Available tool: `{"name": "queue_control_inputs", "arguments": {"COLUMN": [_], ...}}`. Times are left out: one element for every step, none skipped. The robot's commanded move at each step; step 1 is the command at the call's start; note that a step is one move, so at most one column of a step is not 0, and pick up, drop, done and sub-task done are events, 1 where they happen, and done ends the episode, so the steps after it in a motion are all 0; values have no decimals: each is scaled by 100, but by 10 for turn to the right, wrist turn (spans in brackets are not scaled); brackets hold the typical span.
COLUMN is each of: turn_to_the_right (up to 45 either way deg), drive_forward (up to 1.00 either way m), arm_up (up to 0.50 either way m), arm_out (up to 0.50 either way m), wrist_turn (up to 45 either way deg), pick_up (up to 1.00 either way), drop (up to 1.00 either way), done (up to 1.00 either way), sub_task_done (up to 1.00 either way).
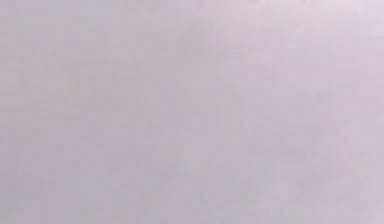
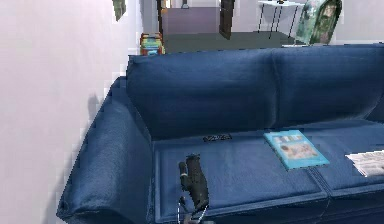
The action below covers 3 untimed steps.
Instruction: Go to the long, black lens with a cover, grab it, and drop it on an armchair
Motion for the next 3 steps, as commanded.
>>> {"name": "queue_control_inputs", "arguments": {"turn_to_the_right": [0, 0, 0], "drive_forward": [0, 0, 0], "arm_up": [0, 10, 38], "arm_out": [0, 0, 0], "wrist_turn": [0, 0, 0], "pick_up": [100, 0, 0], "drop": [0, 0, 0], "done": [0, 0, 0], "sub_task_done": [0, 0, 0]}}
